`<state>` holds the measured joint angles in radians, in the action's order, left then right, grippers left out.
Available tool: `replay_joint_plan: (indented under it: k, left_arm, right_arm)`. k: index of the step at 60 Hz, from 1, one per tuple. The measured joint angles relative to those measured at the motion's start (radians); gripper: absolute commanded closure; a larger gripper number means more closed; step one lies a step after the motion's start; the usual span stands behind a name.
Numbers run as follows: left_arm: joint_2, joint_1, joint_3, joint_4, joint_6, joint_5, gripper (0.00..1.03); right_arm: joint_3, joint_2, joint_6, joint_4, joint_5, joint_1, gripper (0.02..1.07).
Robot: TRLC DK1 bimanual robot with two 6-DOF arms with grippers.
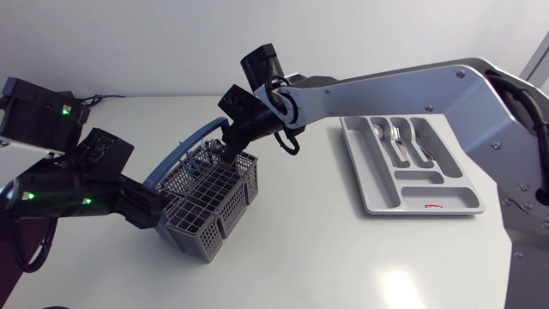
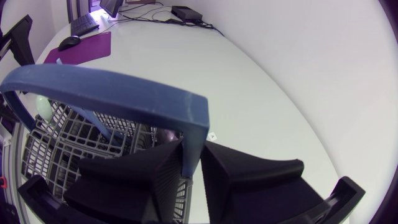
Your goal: Unload the cutlery basket into the drawer organizer.
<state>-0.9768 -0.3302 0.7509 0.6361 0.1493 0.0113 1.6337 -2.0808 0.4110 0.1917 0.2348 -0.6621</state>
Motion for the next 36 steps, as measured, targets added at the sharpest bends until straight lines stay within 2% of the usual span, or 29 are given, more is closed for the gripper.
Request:
replay_joint_plan:
  k: [14,21,36]
  left_arm:
    - [-0.004,0.049,-0.012,-0.029,0.042,0.006,0.19]
    - [-0.004,0.05,-0.012,-0.029,0.058,0.012,0.19]
    - [-0.004,0.05,-0.016,-0.043,0.067,0.022,0.19]
  right_arm:
    - [-0.216,0.13,-0.038,-0.063,-0.056,0.01,0.9]
    - [-0.357,0.232,-0.058,-0.1,-0.081,0.01,0.9]
    - [-0.544,0.394,-0.117,-0.113,-0.138,-0.003,0.91]
